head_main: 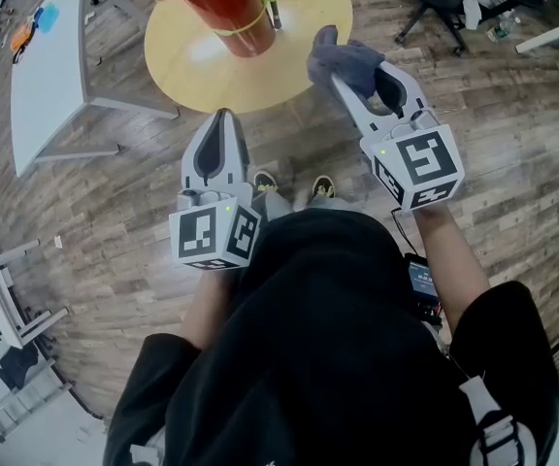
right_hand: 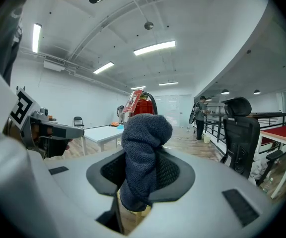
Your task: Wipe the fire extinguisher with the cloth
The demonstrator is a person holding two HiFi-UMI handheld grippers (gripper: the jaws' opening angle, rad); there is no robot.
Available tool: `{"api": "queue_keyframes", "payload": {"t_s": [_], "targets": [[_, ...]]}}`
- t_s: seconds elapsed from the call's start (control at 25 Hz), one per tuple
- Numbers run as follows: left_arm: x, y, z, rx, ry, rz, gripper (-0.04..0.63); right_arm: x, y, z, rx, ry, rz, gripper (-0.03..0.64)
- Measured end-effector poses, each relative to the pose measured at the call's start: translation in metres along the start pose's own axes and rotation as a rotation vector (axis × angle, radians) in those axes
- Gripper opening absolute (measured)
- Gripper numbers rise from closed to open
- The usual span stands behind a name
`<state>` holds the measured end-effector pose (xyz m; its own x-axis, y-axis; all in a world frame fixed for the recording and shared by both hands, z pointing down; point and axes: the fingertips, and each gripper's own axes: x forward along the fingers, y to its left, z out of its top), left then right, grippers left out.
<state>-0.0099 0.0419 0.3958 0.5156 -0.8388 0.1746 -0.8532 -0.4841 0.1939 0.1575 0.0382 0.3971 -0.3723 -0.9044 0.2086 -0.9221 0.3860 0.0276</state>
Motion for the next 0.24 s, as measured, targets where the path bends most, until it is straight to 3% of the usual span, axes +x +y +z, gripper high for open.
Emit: {"api": "queue_keyframes", "payload": {"t_s": [0.24], "targets": [[-0.0027, 0.0003, -0.0022, -0.004, 0.004, 0.000, 0.023, -0.0008, -0.0018, 0.0010, -0.025, 0.006, -0.003, 0.129]]}}
